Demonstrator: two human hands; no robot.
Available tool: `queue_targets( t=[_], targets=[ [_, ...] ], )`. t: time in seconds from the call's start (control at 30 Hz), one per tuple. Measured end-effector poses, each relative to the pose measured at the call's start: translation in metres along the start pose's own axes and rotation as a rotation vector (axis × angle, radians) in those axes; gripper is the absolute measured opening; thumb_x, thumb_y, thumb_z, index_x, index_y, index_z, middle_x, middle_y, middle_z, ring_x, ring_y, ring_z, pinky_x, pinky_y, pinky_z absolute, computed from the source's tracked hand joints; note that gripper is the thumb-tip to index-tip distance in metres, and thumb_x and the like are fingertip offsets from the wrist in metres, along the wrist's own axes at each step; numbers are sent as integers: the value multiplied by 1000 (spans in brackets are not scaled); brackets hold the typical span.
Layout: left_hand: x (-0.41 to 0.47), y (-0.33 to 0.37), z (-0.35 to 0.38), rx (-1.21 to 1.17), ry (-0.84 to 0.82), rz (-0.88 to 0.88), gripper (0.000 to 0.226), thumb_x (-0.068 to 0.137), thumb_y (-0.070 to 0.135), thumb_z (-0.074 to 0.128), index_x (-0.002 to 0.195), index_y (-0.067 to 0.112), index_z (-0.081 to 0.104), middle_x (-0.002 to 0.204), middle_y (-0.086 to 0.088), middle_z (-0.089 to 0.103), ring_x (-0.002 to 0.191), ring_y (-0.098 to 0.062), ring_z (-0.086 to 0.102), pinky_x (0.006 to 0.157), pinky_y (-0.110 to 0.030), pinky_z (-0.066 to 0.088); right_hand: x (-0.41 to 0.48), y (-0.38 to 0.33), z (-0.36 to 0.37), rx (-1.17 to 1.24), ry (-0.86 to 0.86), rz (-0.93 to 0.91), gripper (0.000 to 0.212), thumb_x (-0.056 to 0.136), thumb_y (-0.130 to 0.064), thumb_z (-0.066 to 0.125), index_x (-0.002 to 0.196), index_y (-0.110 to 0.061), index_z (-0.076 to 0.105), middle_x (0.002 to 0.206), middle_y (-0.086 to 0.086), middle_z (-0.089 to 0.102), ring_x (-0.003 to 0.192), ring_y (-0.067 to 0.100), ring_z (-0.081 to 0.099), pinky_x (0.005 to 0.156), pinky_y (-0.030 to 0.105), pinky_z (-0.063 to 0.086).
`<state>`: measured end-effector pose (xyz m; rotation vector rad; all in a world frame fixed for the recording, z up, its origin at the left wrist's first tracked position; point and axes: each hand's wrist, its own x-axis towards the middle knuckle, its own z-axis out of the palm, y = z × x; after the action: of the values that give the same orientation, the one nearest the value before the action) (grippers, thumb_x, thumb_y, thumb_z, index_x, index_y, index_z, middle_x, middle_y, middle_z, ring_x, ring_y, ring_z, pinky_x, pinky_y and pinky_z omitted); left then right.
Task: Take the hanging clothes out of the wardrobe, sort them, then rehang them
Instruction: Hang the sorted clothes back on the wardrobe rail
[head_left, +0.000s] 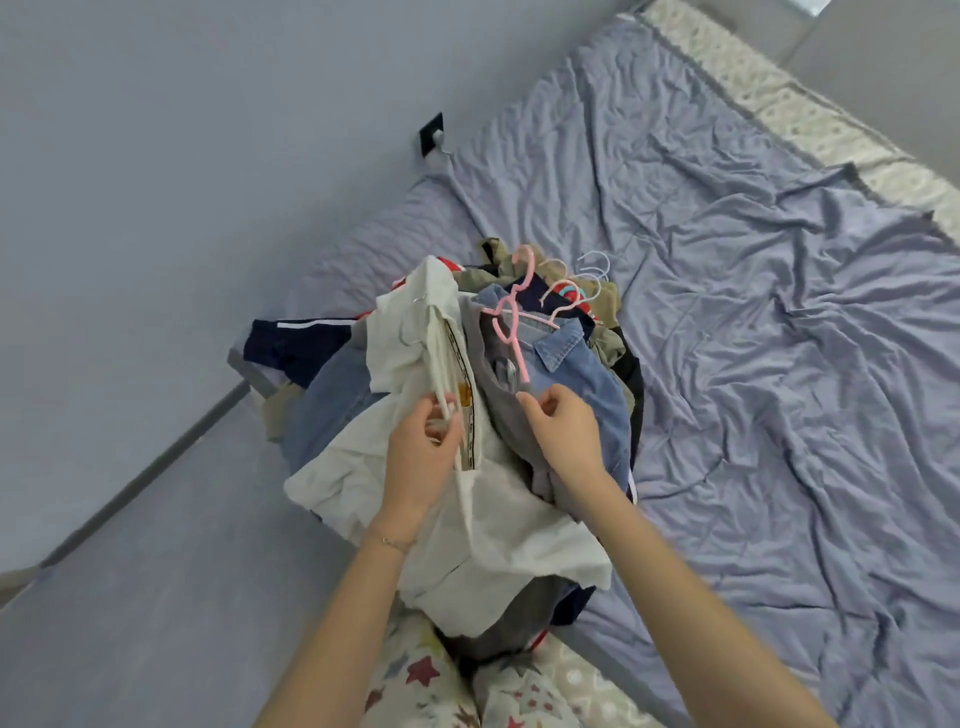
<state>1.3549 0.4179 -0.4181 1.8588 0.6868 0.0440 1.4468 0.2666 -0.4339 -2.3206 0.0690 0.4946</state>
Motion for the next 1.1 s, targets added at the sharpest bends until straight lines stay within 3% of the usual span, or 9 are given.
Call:
queue_targets(
  t=[0.13, 0.23, 0.3, 0.4, 0.53, 0.63, 0.8, 0.9, 1.1],
  targets=[
    [-40, 4, -36, -96, 120, -78, 10, 96, 23, 59, 103, 28, 64, 74, -3, 66, 65, -16, 62, 65, -28, 54, -43, -46, 4, 54, -17, -99, 42, 91, -37, 62, 62, -22, 36, 54, -8, 42, 50, 4, 39, 50, 16, 33],
    [-83, 3, -68, -207, 227, -131, 13, 95, 20, 61, 102, 30, 65, 85, 4, 69, 67, -7, 63, 66, -23, 56, -83, -77, 2, 82, -42, -193, 41, 91, -33, 64, 62, -17, 38, 54, -8, 42, 50, 6, 39, 49, 19, 29],
    [-114, 0, -90, -297, 301, -151, 17, 95, 20, 62, 99, 36, 65, 82, 3, 69, 64, -10, 62, 65, -24, 56, -113, -96, 3, 141, -86, -257, 41, 91, -29, 64, 63, -12, 39, 56, -3, 41, 52, 10, 37, 54, 29, 31],
    [-163, -7, -124, -358, 438, -161, 17, 95, 21, 62, 98, 38, 66, 80, 4, 70, 57, -6, 62, 57, -13, 49, -163, -121, 12, 176, -197, -385, 42, 91, -27, 64, 65, -3, 41, 56, 2, 40, 54, 12, 36, 56, 31, 34],
    [-231, -21, -169, -356, 634, -201, 9, 93, 16, 63, 98, 22, 67, 73, 9, 70, 51, -1, 60, 51, -7, 43, -231, -154, 33, 137, -330, -526, 44, 88, -27, 66, 59, -13, 37, 52, -2, 37, 51, 9, 33, 54, 28, 32],
    [-290, -26, -199, -352, 738, -200, 14, 91, 5, 62, 102, 12, 68, 76, 0, 69, 48, 0, 57, 51, -11, 45, -288, -170, 49, 152, -462, -635, 44, 87, -23, 67, 58, -14, 34, 52, -3, 32, 50, 8, 27, 49, 23, 25],
    [-415, -38, -218, -401, 940, -201, 16, 91, 1, 59, 95, 16, 65, 84, -17, 71, 51, -12, 59, 53, -23, 51, -392, -164, 55, 220, -646, -746, 47, 87, -21, 66, 57, -18, 30, 46, -11, 26, 48, 7, 24, 48, 22, 23],
    [-471, -44, -215, -414, 1024, -200, 18, 89, -1, 60, 90, 17, 64, 77, -14, 70, 54, -17, 61, 58, -34, 53, -432, -151, 54, 212, -697, -788, 45, 86, -24, 67, 58, -17, 33, 49, -9, 31, 49, 6, 28, 52, 23, 28],
    [-645, -63, -166, -413, 1227, -230, 6, 89, -1, 62, 92, 4, 61, 67, -1, 65, 48, -12, 58, 53, -24, 49, -570, -74, 37, 139, -947, -941, 38, 87, -26, 66, 60, -16, 42, 51, -9, 36, 50, 5, 32, 50, 17, 30]
  ],
)
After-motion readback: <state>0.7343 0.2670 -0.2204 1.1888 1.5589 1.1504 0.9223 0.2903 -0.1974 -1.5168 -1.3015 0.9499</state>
